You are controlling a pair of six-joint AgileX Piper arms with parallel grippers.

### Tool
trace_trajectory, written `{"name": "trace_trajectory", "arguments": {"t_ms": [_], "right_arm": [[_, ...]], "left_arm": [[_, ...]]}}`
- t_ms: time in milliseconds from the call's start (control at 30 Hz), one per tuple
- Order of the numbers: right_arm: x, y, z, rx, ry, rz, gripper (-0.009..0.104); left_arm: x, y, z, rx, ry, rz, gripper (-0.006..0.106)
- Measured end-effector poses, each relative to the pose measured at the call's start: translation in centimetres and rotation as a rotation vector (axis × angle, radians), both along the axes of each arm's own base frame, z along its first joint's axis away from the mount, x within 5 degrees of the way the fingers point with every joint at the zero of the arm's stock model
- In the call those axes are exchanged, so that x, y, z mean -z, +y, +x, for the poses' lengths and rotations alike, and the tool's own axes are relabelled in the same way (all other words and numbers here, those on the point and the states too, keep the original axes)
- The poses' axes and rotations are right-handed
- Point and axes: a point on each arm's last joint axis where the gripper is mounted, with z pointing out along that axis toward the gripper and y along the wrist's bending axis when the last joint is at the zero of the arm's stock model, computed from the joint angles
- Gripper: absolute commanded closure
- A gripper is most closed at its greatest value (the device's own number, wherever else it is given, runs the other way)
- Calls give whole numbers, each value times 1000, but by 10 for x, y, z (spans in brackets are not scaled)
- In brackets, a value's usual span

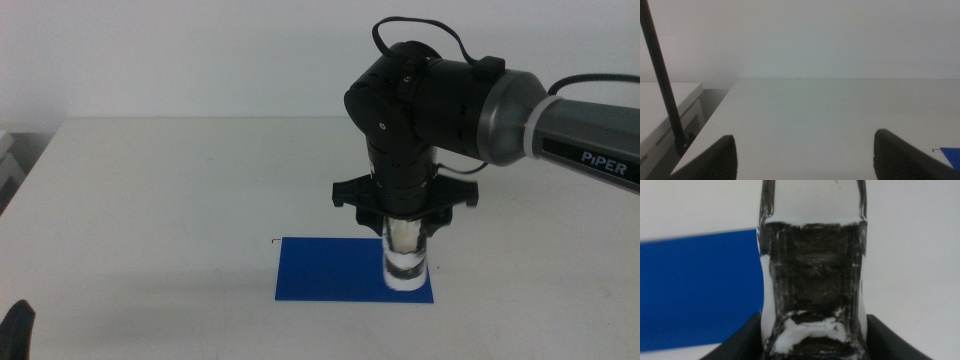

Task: Use one arm to grab the shoe from the table and place it on the mat.

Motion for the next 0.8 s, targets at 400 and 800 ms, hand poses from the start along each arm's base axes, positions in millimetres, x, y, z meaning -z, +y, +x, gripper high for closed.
{"name": "trace_trajectory", "arguments": {"t_ms": [400,800], "right_arm": [[-3,-6,6,-536,9,-236,99],[-3,-6,6,-897,59,-351,99]], "left_arm": [[0,0,0,0,0,0,7],[0,0,0,0,0,0,7]]}}
